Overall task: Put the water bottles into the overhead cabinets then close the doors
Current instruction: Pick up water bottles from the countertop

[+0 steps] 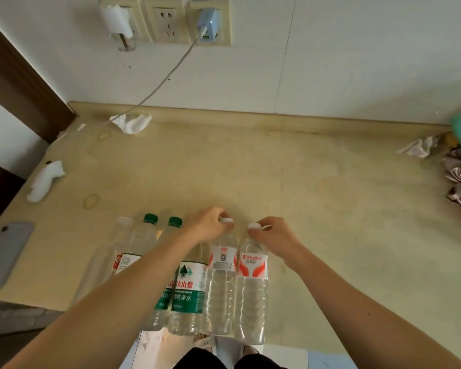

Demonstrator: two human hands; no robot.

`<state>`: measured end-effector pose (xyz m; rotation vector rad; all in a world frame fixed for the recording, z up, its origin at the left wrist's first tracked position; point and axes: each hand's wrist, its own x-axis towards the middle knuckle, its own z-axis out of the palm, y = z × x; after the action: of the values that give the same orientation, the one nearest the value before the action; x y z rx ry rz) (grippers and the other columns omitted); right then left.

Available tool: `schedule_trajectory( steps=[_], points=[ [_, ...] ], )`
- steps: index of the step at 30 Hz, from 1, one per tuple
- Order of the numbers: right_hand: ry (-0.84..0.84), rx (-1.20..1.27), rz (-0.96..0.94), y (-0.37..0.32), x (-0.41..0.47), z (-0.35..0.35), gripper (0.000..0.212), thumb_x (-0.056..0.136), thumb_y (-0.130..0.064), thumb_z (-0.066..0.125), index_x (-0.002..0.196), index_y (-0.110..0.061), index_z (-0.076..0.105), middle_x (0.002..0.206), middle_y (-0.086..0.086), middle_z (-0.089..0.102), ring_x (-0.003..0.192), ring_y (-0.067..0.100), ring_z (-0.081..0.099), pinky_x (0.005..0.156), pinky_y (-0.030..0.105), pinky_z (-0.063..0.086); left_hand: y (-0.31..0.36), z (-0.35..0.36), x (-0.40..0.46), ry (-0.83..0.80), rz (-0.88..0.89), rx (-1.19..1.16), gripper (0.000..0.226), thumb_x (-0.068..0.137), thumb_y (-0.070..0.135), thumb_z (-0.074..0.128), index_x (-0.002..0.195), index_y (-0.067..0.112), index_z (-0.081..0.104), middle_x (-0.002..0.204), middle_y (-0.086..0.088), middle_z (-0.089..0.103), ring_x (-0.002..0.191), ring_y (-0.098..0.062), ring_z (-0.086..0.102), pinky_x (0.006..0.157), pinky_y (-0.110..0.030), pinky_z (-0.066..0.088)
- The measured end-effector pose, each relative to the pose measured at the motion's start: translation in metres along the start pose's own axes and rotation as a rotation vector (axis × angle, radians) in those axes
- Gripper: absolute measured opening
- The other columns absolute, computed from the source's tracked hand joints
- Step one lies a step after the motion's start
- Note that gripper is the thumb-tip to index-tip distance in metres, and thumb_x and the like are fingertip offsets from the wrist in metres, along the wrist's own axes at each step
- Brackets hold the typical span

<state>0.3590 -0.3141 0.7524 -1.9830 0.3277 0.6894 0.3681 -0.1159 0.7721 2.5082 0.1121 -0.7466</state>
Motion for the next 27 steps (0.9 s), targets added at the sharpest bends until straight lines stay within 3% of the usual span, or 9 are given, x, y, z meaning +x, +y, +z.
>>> schedule_trajectory(
  steps=[4, 7, 9, 15, 19, 23, 25, 27],
  points=[
    [0.045, 0.104, -0.027, -0.006, -0.009, -0.005, 0.023, 0.087, -0.025, 0.077, 0.106, -0.015, 0.069, 0.090, 0.004, 0.073, 0.076, 0.015, 0.067, 0.064, 0.024, 0.051, -0.001, -0.003, -0.003, 0.037, 0.071, -0.074, 0.034, 0.098, 0.048, 0.056, 0.124, 0.027, 0.064, 0.123, 0.007, 0.066, 0.108, -0.015, 0.062, 0.095, -0.042, 0.053],
    [0.098, 0.131, -0.145, -0.017, -0.024, -0.016, 0.003, 0.088, -0.020, 0.073, 0.088, -0.017, 0.073, 0.078, 0.005, 0.070, 0.070, 0.014, 0.060, 0.063, 0.024, 0.045, 0.000, -0.013, -0.007, 0.061, 0.157, -0.229, 0.041, 0.099, 0.043, 0.056, 0.135, 0.023, 0.059, 0.131, 0.005, 0.063, 0.117, -0.015, 0.060, 0.100, -0.039, 0.051],
    [0.120, 0.121, -0.235, -0.027, -0.038, -0.027, 0.011, 0.089, -0.018, 0.072, 0.078, -0.020, 0.073, 0.070, 0.001, 0.062, 0.066, 0.012, 0.054, 0.064, 0.025, 0.042, 0.003, -0.024, -0.012, 0.083, 0.216, -0.360, 0.041, 0.100, 0.039, 0.056, 0.138, 0.023, 0.057, 0.130, 0.005, 0.063, 0.117, -0.012, 0.060, 0.099, -0.033, 0.050],
    [0.303, 0.029, -0.508, -0.067, -0.079, -0.051, 0.029, 0.081, -0.012, 0.082, 0.085, -0.039, 0.070, 0.085, -0.020, 0.073, 0.077, -0.002, 0.065, 0.073, 0.014, 0.050, 0.024, -0.062, -0.031, 0.202, 0.448, -0.482, 0.034, 0.099, 0.026, 0.063, 0.132, 0.020, 0.062, 0.120, 0.004, 0.067, 0.106, -0.010, 0.065, 0.090, -0.028, 0.055],
    [0.487, -0.062, -0.606, -0.073, -0.094, -0.055, 0.030, 0.074, -0.013, 0.087, 0.093, -0.029, 0.069, 0.085, -0.022, 0.069, 0.082, -0.006, 0.064, 0.076, 0.005, 0.044, 0.040, -0.069, -0.042, 0.304, 0.580, -0.493, 0.032, 0.096, 0.018, 0.067, 0.128, 0.021, 0.063, 0.119, 0.008, 0.065, 0.106, 0.000, 0.062, 0.088, -0.012, 0.049],
    [0.608, -0.066, -0.672, -0.077, -0.097, -0.058, 0.031, 0.075, -0.013, 0.087, 0.101, -0.018, 0.071, 0.091, -0.017, 0.067, 0.086, -0.007, 0.063, 0.077, 0.002, 0.042, 0.048, -0.068, -0.047, 0.400, 0.664, -0.512, 0.033, 0.091, 0.006, 0.070, 0.123, 0.013, 0.063, 0.115, 0.007, 0.063, 0.102, 0.013, 0.059, 0.088, -0.006, 0.044],
    [0.610, -0.082, -0.669, -0.076, -0.096, -0.057, 0.031, 0.076, -0.013, 0.087, 0.102, -0.016, 0.071, 0.092, -0.017, 0.067, 0.087, 0.000, 0.065, 0.079, 0.005, 0.045, 0.049, -0.067, -0.047, 0.416, 0.680, -0.499, 0.033, 0.091, 0.005, 0.071, 0.122, 0.013, 0.063, 0.114, 0.006, 0.063, 0.102, 0.013, 0.059, 0.089, -0.006, 0.044],
    [0.601, -0.099, -0.650, -0.071, -0.095, -0.053, 0.030, 0.077, -0.012, 0.085, 0.104, -0.013, 0.071, 0.095, -0.011, 0.068, 0.091, 0.012, 0.067, 0.085, 0.019, 0.051, 0.049, -0.064, -0.046, 0.416, 0.686, -0.473, 0.033, 0.090, 0.006, 0.072, 0.121, 0.015, 0.063, 0.115, 0.007, 0.063, 0.105, 0.010, 0.059, 0.091, -0.007, 0.044]
  ],
)
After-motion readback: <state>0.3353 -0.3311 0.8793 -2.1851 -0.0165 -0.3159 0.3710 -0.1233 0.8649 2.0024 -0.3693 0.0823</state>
